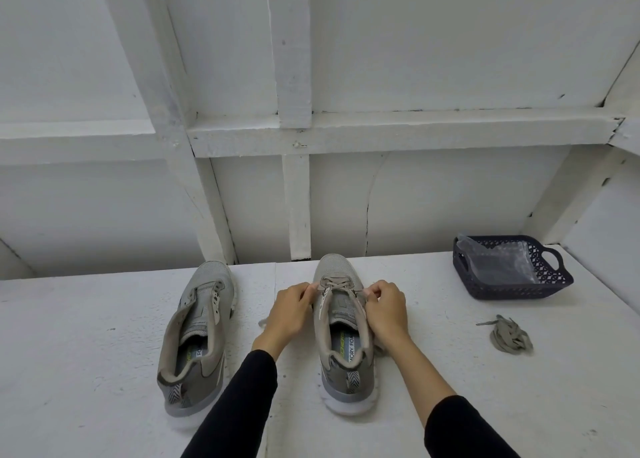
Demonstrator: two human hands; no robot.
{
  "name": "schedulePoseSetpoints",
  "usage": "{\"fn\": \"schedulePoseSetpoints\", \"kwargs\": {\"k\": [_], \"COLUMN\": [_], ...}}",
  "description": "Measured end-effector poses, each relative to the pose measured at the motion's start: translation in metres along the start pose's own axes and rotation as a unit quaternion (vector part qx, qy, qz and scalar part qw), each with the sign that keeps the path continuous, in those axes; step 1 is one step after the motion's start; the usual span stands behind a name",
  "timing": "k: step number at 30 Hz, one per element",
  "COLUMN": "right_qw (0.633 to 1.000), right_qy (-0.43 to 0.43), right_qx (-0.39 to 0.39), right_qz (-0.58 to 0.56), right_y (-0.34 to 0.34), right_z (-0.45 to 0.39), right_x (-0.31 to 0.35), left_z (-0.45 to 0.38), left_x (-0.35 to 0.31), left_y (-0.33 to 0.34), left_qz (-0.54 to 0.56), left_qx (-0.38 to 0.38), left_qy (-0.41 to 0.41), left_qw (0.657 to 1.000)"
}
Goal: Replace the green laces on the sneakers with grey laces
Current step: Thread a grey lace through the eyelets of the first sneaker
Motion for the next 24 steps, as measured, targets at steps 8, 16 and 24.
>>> {"fn": "schedulePoseSetpoints", "kwargs": {"k": [8,16,24], "right_qw": [0.999,0.995,0.996], "right_qy": [-0.024,-0.059,-0.075], "right_qx": [0.037,0.049,0.043], "right_qz": [-0.011,0.066,0.028], "right_y": [-0.005,0.0,0.013], "right_z": [0.024,0.025,0.02], "right_x": [0.017,0.028,0.033], "left_z": [0.003,-0.007,-0.005], "left_x": [0.014,-0.021,-0.045], "left_y": [-0.026,-0.049,-0.058], "left_qz": [0.18,0.722,0.786], "left_qx": [-0.005,-0.029,-0.018], "left_qy": [-0.095,-0.144,-0.158], "left_qw": [0.979,0.676,0.598]}}
Point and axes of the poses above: each hand's wrist, its own z-axis away from the middle knuckle, its own y-axis out of the palm, x = y × z, the point moved 1 cm from there along -z, towards the middle knuckle, and after that the axes turned 2 degrees about x, right-handed, at the moved point
